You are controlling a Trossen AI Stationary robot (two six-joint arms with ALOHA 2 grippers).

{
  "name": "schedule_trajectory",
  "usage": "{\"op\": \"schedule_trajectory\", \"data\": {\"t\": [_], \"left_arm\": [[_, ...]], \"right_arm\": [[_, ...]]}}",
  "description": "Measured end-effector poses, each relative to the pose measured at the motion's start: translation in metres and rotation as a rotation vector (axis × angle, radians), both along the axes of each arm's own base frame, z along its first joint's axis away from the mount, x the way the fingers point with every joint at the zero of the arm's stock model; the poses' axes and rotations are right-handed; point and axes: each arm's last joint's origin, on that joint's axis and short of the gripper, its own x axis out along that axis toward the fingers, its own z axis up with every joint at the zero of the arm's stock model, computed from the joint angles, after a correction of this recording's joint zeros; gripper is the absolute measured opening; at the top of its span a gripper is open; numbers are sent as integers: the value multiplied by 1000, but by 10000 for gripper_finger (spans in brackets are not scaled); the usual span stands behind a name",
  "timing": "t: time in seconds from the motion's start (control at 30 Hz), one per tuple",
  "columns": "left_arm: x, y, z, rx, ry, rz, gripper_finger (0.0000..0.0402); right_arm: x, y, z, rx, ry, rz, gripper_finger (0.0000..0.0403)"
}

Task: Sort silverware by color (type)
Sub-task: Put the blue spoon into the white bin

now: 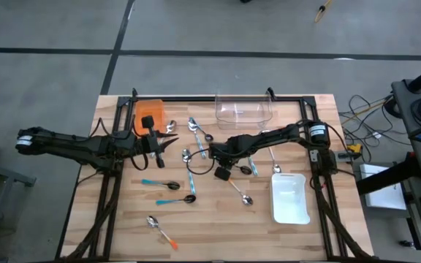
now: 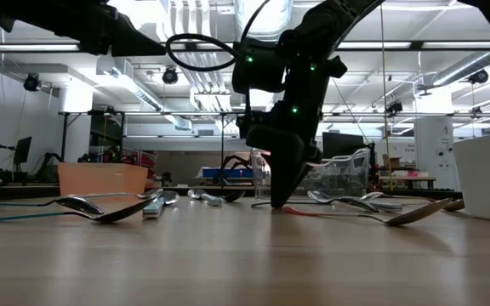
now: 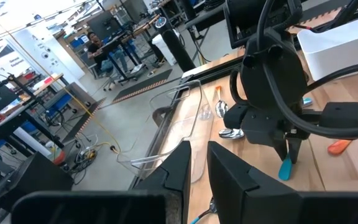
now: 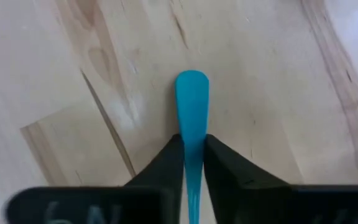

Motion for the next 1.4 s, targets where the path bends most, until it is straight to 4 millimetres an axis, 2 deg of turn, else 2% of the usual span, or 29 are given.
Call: {"op": "schedule_trajectory", "data": {"t": [0.17,0.27,0.4,0.5,0.67,0.77,0.9,1.13,1.3,1.4], "left_arm": [[0,0,0,0,0,0,36],[0,0,0,0,0,0,36],[0,0,0,0,0,0,36],[0,0,0,0,-1,0,36],[0,0,1,-1,-10,0,36],[0,0,1,-1,-15,0,36],[1,0,3,-2,-31,0,36],[3,-3,7,-17,-84,-89,36],[5,-5,11,-26,-130,-173,36],[6,-6,14,-30,-157,-223,36]], "right_arm": [[-1,0,3,2,-9,8,26],[-3,0,13,-3,-34,12,25],[-9,6,52,-46,-143,15,24],[-16,17,80,-122,-230,12,24],[-37,47,122,-308,-412,-22,23],[-54,70,135,-417,-512,-60,23],[-73,99,138,-585,-635,-118,23],[-91,132,129,-778,-851,-174,23],[-100,139,134,-842,-1025,-140,23],[-107,137,140,-850,-1198,-77,23]]}}
